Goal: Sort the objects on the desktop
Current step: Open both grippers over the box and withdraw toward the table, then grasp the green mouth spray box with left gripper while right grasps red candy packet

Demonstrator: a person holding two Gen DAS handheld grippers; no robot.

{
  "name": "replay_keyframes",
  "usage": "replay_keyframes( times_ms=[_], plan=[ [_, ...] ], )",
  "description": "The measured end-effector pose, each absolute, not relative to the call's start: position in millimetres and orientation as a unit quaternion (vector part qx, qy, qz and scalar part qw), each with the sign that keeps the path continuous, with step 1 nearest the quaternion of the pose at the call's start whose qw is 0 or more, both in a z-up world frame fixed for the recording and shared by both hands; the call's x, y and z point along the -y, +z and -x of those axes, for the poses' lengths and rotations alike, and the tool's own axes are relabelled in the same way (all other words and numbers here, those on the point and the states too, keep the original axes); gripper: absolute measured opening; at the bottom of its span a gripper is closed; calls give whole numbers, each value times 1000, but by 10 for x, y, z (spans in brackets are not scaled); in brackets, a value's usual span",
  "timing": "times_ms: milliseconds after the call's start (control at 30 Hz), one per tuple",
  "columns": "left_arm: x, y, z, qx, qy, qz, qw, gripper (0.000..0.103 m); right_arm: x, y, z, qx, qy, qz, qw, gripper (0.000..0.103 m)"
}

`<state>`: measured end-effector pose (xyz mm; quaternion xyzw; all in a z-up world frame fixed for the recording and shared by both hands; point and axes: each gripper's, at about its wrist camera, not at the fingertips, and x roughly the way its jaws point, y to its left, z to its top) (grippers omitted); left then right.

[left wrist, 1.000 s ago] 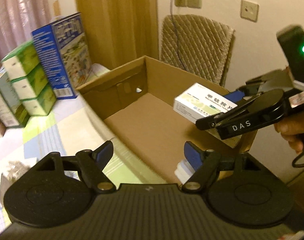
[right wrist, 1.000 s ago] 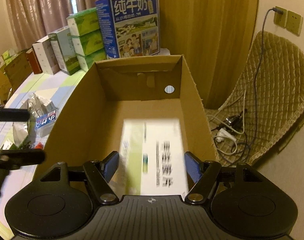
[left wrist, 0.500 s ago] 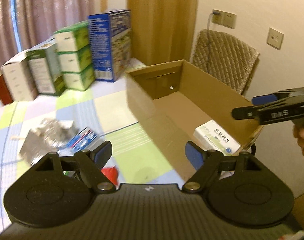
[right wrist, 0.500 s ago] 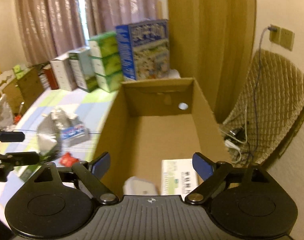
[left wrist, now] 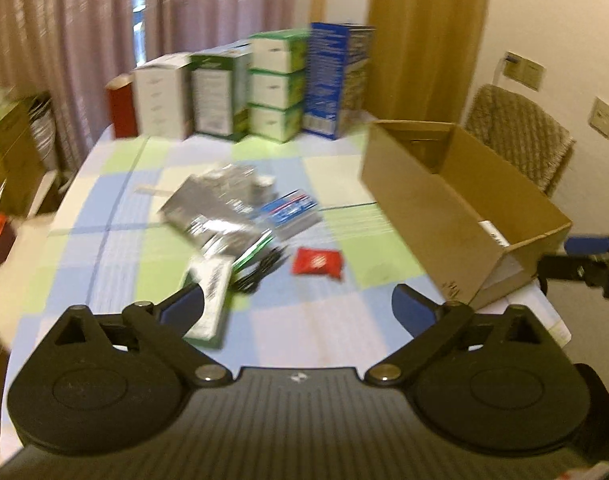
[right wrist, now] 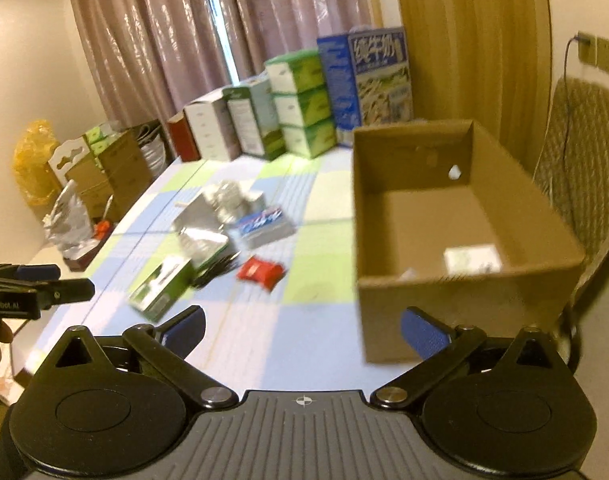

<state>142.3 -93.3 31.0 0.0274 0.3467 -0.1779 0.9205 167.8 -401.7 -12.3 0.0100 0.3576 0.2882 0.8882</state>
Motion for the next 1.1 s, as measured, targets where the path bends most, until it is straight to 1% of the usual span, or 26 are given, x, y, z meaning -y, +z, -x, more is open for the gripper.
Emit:
replay_keyframes(
  times_ms=[200,433,700,1000,1100],
  plan=[
    [516,204,-1320,-359,-139,-28,923,102,3788,-264,-1530,-374,299,-3,878,101],
    [275,73,-1429,-379,-122,-12,917,102,3458,-402,-1487,-370,323,41,870,101],
    [223,-110,-1629,-380,-121,-34,916,102,3206,-596,-1687,-364,342,86,862,101],
    [311,-394,-2071,-403,-140,-42,904,99,2849,-882,-2135,-351,356,141,854,101],
    [356,-505,-2239,-409,-143,-46,900,95,2698,-994,-2325,-352,361,156,849,99]
  ],
)
